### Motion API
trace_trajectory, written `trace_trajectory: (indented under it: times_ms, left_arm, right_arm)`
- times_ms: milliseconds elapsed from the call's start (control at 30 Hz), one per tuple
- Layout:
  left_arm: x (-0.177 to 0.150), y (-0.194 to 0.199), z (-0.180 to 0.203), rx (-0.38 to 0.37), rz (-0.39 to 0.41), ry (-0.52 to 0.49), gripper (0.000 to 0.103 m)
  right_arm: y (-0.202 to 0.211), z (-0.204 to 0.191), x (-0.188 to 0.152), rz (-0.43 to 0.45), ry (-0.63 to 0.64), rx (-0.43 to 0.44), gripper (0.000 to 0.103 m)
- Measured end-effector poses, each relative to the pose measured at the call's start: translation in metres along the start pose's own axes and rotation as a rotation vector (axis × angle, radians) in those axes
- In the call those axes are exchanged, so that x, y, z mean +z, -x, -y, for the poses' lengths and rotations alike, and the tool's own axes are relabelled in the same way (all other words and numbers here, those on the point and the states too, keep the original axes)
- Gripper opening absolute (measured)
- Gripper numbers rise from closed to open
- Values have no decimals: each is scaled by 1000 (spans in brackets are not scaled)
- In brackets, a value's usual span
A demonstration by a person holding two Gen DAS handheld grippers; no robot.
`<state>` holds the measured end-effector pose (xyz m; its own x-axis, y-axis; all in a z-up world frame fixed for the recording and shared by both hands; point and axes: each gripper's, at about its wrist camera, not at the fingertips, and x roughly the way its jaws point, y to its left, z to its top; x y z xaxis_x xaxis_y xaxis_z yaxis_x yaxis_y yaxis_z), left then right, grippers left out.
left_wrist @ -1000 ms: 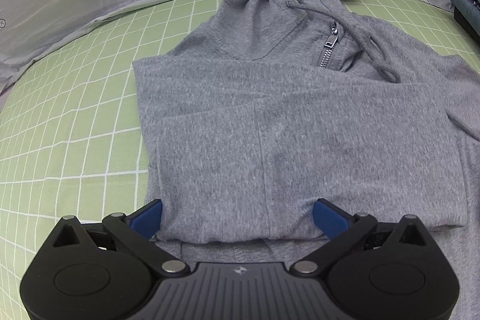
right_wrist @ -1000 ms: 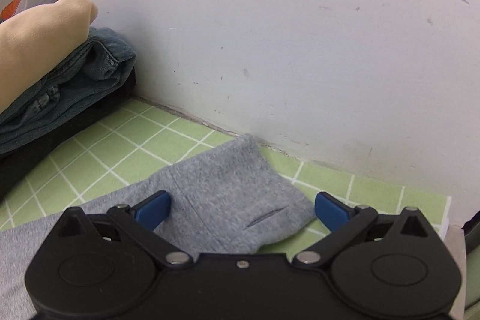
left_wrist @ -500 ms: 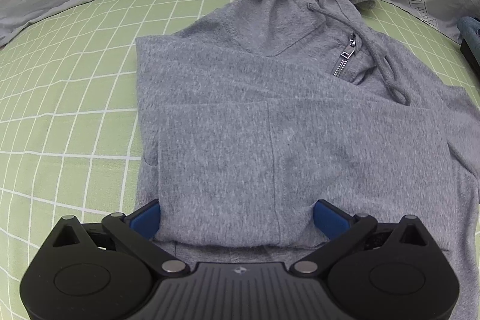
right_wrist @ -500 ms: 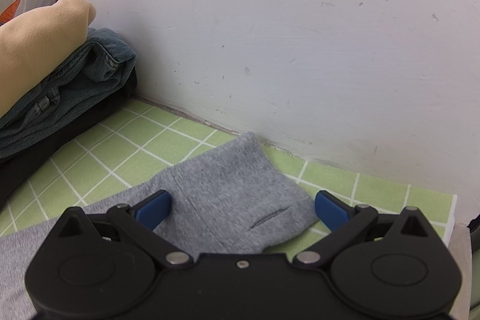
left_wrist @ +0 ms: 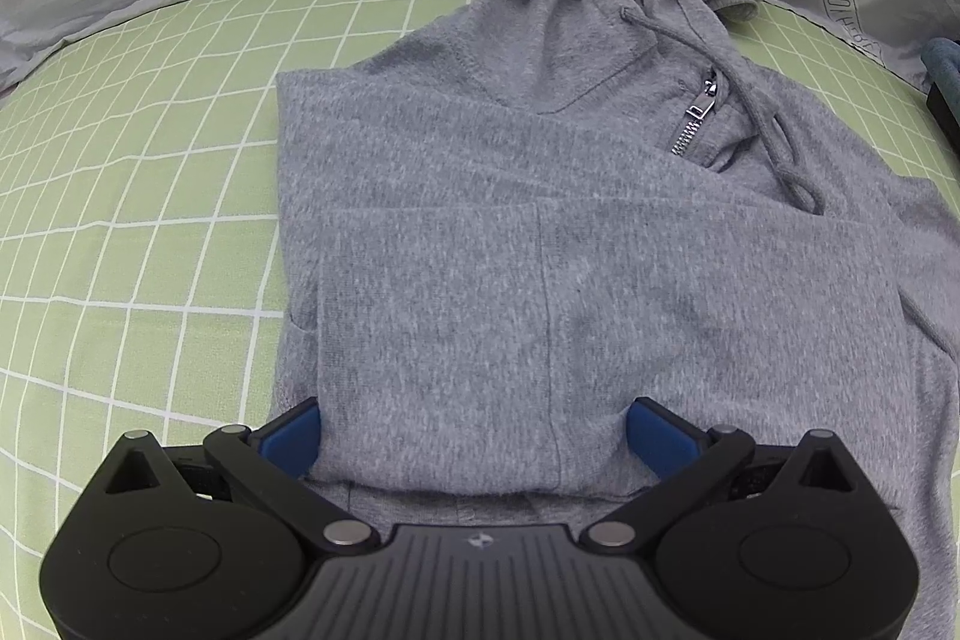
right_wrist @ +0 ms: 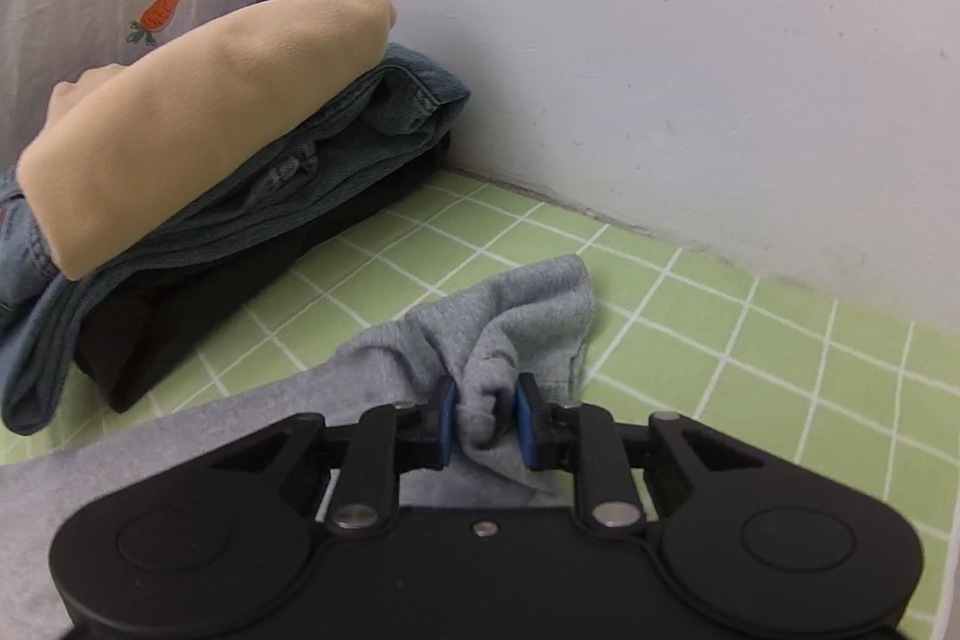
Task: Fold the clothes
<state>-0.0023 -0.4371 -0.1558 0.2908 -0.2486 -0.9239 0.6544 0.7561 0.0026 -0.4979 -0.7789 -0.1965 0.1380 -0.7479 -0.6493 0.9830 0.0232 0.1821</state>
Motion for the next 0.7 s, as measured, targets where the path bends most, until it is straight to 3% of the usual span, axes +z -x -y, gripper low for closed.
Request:
trace_trajectory:
  times_ms: [133, 333, 400, 533, 700]
  left_arm:
    - [0, 1, 0, 1, 1, 4, 103]
    - [-4, 2, 0, 3, 17, 9, 103]
    - [-4, 2, 0, 3, 18, 9, 103]
    - [-6, 3, 1, 4, 26, 12, 103]
    - [-8, 4, 1, 5, 42, 14, 103]
  right_arm:
    - [21, -30, -25, -63, -118, 191, 18]
    - [30, -65, -62, -215, -575, 604, 17]
    - [34, -94, -67, -269, -565, 692, 17]
    - [53, -165, -73, -387, -419, 845, 17]
    - [76, -249, -108, -598, -296, 1018, 17]
